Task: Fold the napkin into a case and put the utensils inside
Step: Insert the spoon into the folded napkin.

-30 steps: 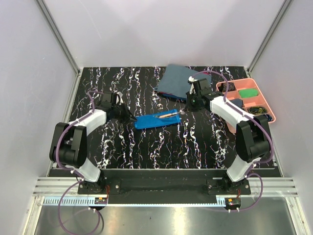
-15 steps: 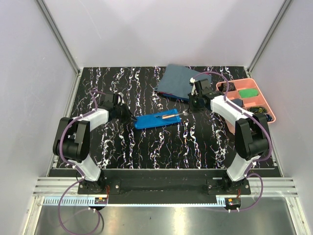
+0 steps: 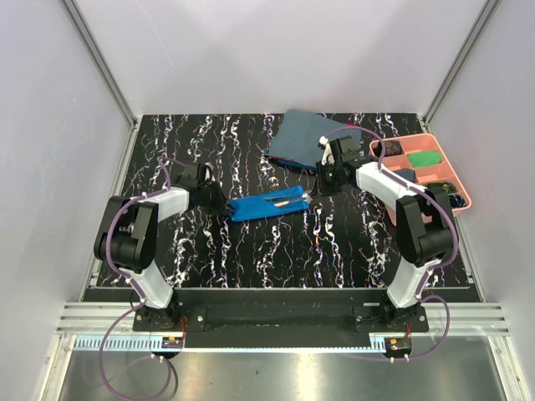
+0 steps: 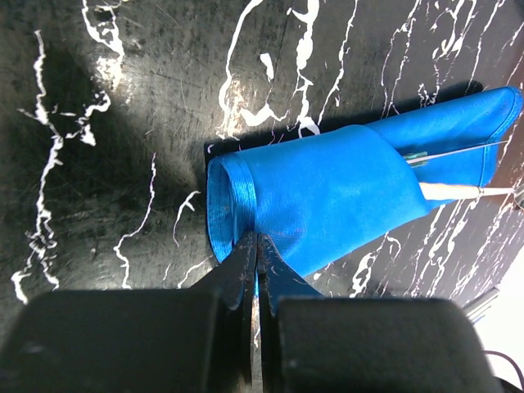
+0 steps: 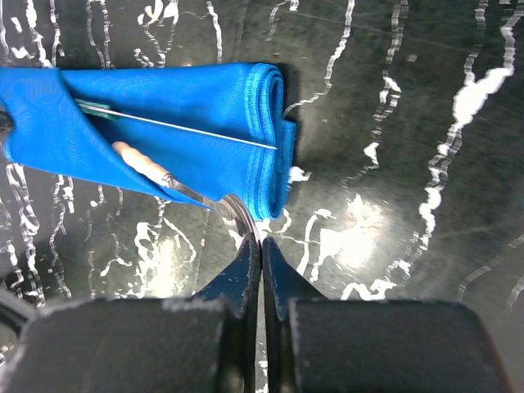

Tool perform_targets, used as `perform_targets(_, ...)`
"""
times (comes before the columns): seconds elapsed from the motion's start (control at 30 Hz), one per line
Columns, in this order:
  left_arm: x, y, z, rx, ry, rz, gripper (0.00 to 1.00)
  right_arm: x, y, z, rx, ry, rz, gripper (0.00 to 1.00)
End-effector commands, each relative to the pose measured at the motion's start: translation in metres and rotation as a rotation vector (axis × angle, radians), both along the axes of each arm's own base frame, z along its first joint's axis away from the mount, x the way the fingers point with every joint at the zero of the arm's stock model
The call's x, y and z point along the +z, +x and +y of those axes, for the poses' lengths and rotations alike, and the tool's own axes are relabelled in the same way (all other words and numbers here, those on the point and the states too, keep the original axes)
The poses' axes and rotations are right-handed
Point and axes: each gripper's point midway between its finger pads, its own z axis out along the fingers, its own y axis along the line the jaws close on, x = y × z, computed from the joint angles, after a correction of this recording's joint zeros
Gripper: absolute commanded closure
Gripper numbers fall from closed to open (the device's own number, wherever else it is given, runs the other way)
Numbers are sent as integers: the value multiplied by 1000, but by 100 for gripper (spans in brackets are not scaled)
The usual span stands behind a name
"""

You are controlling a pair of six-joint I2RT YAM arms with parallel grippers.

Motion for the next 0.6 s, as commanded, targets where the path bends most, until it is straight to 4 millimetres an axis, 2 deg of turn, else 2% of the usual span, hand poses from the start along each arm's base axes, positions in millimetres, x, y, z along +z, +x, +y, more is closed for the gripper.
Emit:
perform_targets(0.0, -6, 4, -1, -7, 23, -27, 100, 6, 6, 22, 37, 83, 8, 100)
perform_targets(0.37, -5, 3, -1, -10, 31, -35, 100, 2, 11, 47, 34, 184, 55, 100)
perform_targets(0.57, -4, 3, -3, -16, 33, -39, 100, -7, 9, 65, 54, 234, 95, 100)
